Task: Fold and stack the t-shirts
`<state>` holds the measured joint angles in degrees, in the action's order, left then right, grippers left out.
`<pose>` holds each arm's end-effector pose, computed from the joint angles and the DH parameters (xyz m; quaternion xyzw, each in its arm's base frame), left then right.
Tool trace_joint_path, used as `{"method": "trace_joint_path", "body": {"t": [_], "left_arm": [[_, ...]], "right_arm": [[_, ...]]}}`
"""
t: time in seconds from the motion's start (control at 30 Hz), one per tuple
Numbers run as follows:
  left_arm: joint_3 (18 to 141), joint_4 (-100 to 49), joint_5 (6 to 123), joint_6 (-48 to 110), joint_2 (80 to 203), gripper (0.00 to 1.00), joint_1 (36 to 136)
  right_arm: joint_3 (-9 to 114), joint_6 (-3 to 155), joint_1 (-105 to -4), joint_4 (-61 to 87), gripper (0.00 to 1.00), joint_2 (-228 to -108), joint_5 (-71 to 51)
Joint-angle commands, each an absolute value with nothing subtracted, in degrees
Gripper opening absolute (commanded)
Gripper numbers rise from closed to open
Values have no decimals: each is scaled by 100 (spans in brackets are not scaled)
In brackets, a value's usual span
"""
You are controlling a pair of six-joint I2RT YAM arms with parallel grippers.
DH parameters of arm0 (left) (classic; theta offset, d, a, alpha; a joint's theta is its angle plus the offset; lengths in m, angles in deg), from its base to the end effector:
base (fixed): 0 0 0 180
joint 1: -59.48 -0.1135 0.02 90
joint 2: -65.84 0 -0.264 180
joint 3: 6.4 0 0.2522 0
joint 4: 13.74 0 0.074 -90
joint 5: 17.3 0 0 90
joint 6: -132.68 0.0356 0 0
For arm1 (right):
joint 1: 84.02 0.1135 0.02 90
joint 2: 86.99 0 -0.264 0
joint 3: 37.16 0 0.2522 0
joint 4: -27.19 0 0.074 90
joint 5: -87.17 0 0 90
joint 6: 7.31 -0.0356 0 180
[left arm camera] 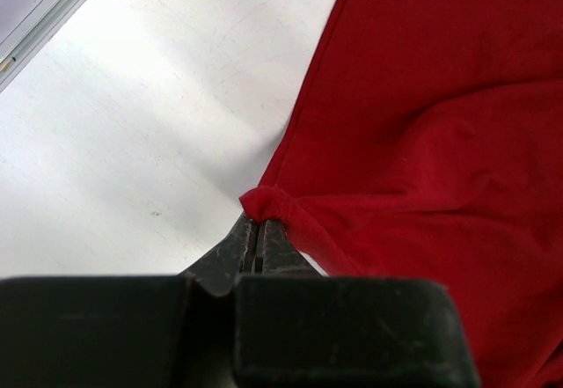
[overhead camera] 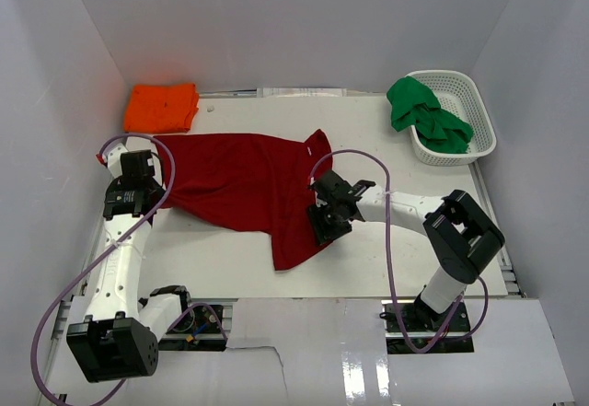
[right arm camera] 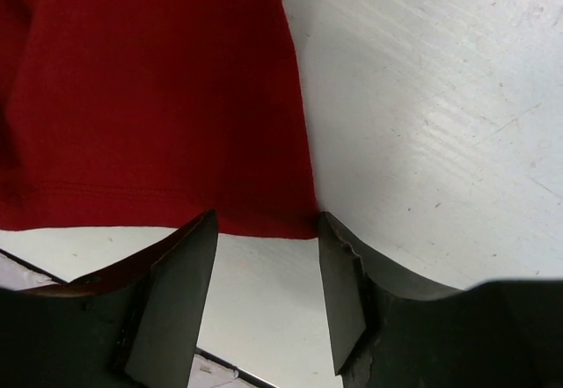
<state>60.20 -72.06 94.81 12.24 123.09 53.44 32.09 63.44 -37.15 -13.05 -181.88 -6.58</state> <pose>0.1938 0.0340 0.2958 -0.3515 0.8520 0.1028 0.3741 0.2134 0.2312 0.1674 -0.2399 0.9475 0.1407 0.1576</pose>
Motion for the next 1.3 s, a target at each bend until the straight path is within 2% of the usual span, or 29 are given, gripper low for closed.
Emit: {"method": "trace_joint_path", "body": {"t": [0.0, 0.03, 0.1, 0.3, 0.37, 0.4, 0.43, 0.47, 0.57, 0.7, 0.93, 1.07, 1.13, 1.27], "left_arm": [[5983, -7109, 9643, 1253, 12156, 0, 5324], [5983, -7109, 9643, 1253, 12156, 0, 5324], [5983, -7109, 9643, 1253, 12156, 0, 5324], [5957, -7101, 9669, 1262, 12130, 0, 5324], [5948, -7101, 9661, 1262, 12130, 0, 5324], [5939, -7092, 9661, 1271, 12130, 0, 5324], [5948, -7092, 9652, 1271, 12130, 0, 5324], [5939, -7092, 9643, 1271, 12121, 0, 5324], [5948, -7048, 9564, 1288, 12139, 0, 5324], [6123, -6951, 9345, 1315, 12384, 0, 5324], [7440, -6846, 8756, 1166, 13561, 0, 5315], [8074, -6600, 8106, 1017, 13861, 0, 5324], [8163, -6319, 7649, 1025, 13651, 0, 5324], [8277, -6108, 7288, 1086, 12818, 0, 5324]], "right_arm": [[3127, 6282, -3753, -1180, 54, -18270, -459], [3110, 6282, -3753, -1180, 45, -18287, -459], [3084, 6274, -3762, -1197, 39, -18349, -442], [2899, 6256, -3762, -1189, 43, -18525, -371], [2855, 6256, -3753, -1162, 39, -18560, -415], [2846, 6265, -3744, -1153, 33, -18621, -459], [2863, 6265, -3753, -1171, 16, -18656, -468], [2881, 6291, -3753, -1180, 8, -18683, -485], [3240, 6396, -3762, -1346, 8, -18666, -451], [4416, 6781, -4191, -1899, 8, -18192, -74], [8393, 7468, -6140, -3314, 8, -18691, -81], [9636, 7451, -6714, -3701, 8, -18763, -589], [9806, 7442, -6838, -3764, 8, -18587, -810], [9571, 7434, -6838, -3466, 8, -17431, -1442]]}}
